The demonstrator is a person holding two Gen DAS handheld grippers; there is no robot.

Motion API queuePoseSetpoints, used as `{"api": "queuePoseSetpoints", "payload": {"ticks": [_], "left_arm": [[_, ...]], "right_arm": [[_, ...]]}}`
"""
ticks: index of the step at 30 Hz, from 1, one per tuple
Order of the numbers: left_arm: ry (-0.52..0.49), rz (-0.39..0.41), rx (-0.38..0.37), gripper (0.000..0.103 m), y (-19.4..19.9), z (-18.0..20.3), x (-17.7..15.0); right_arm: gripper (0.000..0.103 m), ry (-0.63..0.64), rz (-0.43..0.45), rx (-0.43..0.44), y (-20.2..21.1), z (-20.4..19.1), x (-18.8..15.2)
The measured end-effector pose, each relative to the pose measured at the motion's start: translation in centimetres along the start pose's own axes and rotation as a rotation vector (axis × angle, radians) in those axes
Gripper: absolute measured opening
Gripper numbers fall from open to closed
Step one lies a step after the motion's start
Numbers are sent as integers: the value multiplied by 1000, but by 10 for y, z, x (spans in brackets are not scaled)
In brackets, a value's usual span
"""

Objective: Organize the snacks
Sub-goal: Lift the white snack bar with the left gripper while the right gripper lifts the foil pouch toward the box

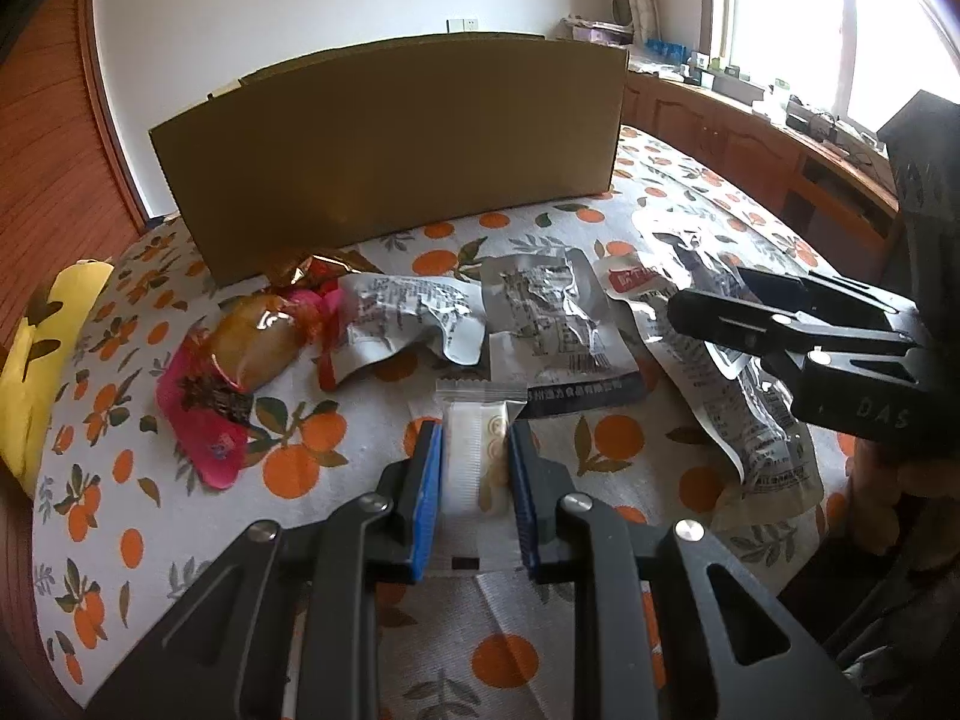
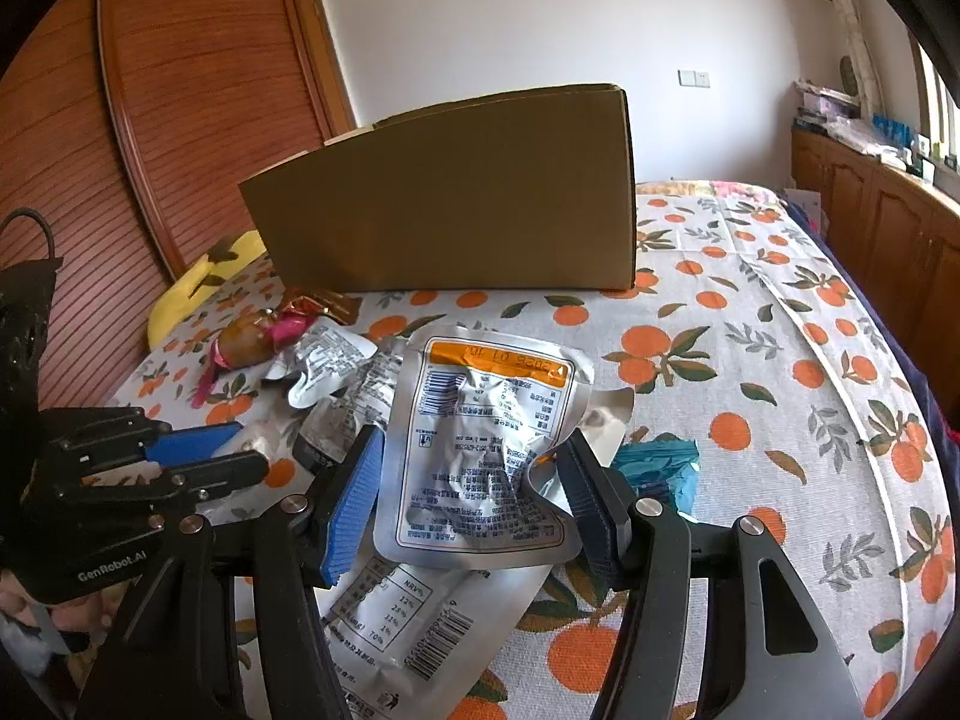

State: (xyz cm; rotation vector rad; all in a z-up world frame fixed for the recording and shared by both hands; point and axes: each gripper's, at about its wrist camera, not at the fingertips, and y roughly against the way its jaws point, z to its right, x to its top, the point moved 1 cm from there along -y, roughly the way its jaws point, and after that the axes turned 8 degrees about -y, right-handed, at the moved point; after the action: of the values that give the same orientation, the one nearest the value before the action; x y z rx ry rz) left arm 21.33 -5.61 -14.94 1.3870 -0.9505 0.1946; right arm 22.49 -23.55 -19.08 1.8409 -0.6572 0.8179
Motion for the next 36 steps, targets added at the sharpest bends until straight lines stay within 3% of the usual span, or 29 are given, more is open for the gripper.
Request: {"api": "queuePoseSetpoints", "payload": {"ticks": [24,36], "left_arm": [[32,107,-5,20,30,-7,23],[8,131,-73,20,33,-12,71]], "right_arm": [[60,-3,6,11,2,0,3],[60,24,-13,-43,32,-6,35]]}}
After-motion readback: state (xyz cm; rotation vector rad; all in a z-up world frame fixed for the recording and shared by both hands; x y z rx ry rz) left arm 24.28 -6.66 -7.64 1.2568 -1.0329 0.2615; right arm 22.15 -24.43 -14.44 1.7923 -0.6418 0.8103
